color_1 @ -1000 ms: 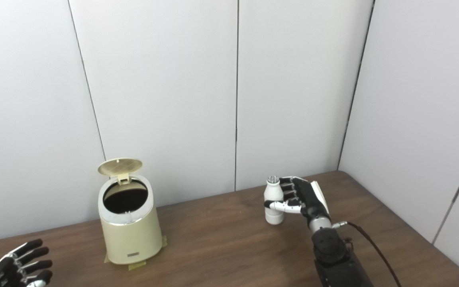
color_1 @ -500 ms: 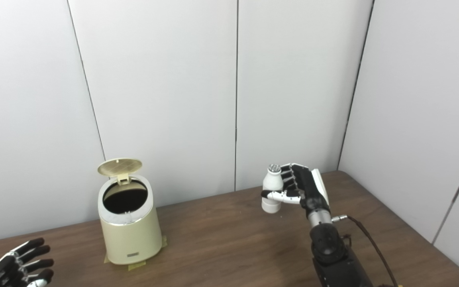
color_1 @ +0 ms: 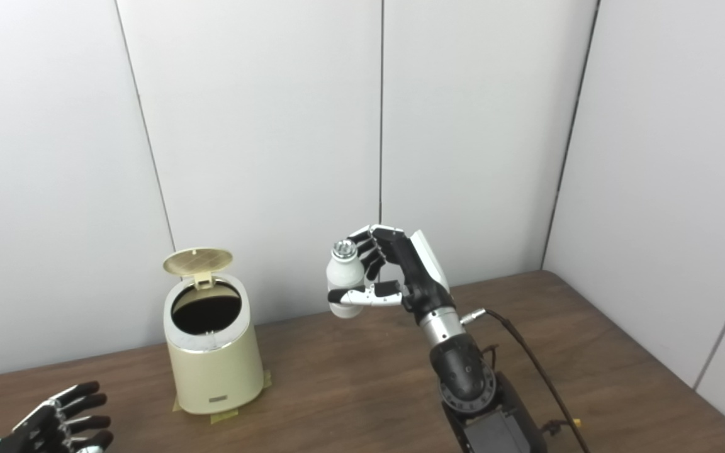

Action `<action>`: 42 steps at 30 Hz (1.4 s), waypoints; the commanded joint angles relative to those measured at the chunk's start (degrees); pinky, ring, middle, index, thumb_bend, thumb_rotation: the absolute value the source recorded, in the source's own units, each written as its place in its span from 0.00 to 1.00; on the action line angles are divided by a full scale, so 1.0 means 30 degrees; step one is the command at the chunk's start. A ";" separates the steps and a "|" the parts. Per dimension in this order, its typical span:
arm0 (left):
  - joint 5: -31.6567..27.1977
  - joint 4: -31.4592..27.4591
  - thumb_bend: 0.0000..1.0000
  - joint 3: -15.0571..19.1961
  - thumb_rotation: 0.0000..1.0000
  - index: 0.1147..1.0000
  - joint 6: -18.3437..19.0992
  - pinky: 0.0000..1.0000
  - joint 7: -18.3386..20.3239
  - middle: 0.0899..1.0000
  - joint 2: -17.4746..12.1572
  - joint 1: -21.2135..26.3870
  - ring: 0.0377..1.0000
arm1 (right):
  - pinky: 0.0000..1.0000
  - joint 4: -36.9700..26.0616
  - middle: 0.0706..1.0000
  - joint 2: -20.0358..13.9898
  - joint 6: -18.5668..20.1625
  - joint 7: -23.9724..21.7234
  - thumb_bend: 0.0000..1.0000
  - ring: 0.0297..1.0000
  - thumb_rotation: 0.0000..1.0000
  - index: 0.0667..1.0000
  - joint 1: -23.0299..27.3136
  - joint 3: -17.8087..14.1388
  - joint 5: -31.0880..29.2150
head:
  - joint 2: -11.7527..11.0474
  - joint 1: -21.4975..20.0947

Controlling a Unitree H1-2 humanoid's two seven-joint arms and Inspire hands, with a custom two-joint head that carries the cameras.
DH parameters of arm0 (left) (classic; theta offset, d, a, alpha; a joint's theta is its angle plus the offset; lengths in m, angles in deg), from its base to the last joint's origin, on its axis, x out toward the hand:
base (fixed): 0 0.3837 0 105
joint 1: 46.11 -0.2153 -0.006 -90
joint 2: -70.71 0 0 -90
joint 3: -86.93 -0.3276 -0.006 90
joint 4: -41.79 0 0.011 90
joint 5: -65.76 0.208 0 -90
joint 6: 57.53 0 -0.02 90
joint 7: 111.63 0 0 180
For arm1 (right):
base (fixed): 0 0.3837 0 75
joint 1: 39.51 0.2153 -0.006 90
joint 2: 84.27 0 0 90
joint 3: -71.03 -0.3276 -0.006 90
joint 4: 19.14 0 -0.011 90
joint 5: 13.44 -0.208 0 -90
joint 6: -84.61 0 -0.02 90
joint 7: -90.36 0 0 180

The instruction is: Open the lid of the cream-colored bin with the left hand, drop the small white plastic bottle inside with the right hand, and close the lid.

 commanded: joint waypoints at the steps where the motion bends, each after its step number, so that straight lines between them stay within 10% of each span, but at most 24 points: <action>1: 0.0148 -0.0142 0.60 -0.0042 0.00 0.75 -0.1122 0.53 -0.0211 0.72 0.0024 0.0803 0.64 | 0.32 -0.0118 0.45 0.0401 -0.0574 -0.0009 0.51 0.37 0.00 0.50 0.1438 0.0217 -0.0027 | -0.0019 0.0478; 15: 0.0947 0.0947 0.67 -0.0530 0.11 0.72 -0.2074 0.52 -0.0889 0.70 0.1339 0.0965 0.63 | 0.29 0.0452 0.45 0.3855 0.0560 -0.0667 0.51 0.36 0.00 0.50 0.3146 0.0518 -0.1489 | -0.0325 0.4523; 42: 0.0869 0.0939 0.70 -0.0594 0.14 0.71 -0.2154 0.50 -0.1245 0.70 0.2251 0.1298 0.61 | 0.31 0.4634 0.45 0.4017 -0.0512 -0.0871 0.51 0.37 0.00 0.50 0.5598 0.1714 -0.0422 | 0.0176 0.5516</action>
